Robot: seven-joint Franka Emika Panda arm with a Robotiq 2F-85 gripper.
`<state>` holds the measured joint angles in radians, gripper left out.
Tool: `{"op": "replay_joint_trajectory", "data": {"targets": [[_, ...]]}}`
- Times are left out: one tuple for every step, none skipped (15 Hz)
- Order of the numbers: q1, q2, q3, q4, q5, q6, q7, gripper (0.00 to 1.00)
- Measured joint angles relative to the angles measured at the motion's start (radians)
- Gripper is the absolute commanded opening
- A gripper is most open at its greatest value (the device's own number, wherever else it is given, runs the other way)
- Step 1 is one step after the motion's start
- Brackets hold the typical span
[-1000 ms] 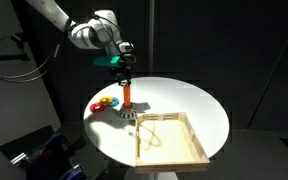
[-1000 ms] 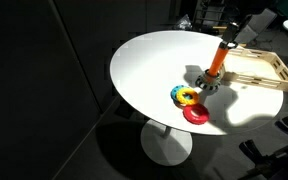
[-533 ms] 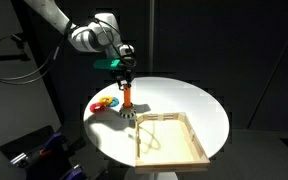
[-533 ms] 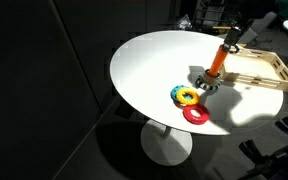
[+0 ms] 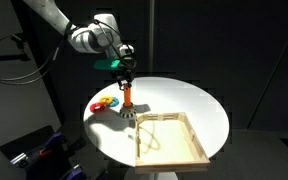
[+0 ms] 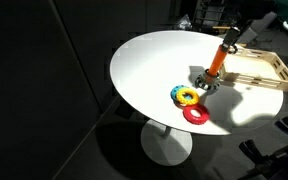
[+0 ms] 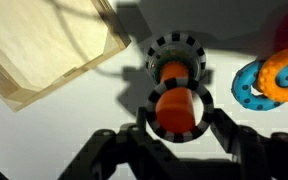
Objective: Put the striped ring through the pole
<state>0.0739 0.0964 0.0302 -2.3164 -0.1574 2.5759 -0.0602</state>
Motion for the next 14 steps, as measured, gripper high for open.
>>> {"op": "replay_joint_trajectory", "data": {"targets": [[0.0,0.0,0.0,0.0,0.0,0.002,0.0,0.42],[0.0,0.0,0.0,0.0,0.0,0.003,0.001,0.42],[0.0,0.0,0.0,0.001,0.0,0.005,0.003,0.42],[0.0,0.0,-0.001,0.001,-0.001,0.007,0.005,0.42],[0.0,0.0,-0.001,0.002,-0.004,0.009,0.011,0.42],[0.0,0.0,-0.002,0.003,-0.007,0.011,0.018,0.42],[0.0,0.0,-0.003,0.005,-0.009,0.014,0.023,0.42],[0.0,0.002,-0.004,0.006,-0.01,0.016,0.028,0.42],[0.0,0.004,-0.005,0.009,-0.01,0.017,0.032,0.42],[0.0,0.006,-0.006,0.011,-0.01,0.019,0.035,0.42],[0.0,0.01,-0.006,0.013,-0.01,0.021,0.037,0.42],[0.0,0.016,-0.006,0.015,-0.01,0.024,0.038,0.42],[0.0,0.021,-0.006,0.017,-0.01,0.029,0.039,0.42],[0.0,0.027,-0.006,0.02,-0.01,0.031,0.039,0.42]]}}
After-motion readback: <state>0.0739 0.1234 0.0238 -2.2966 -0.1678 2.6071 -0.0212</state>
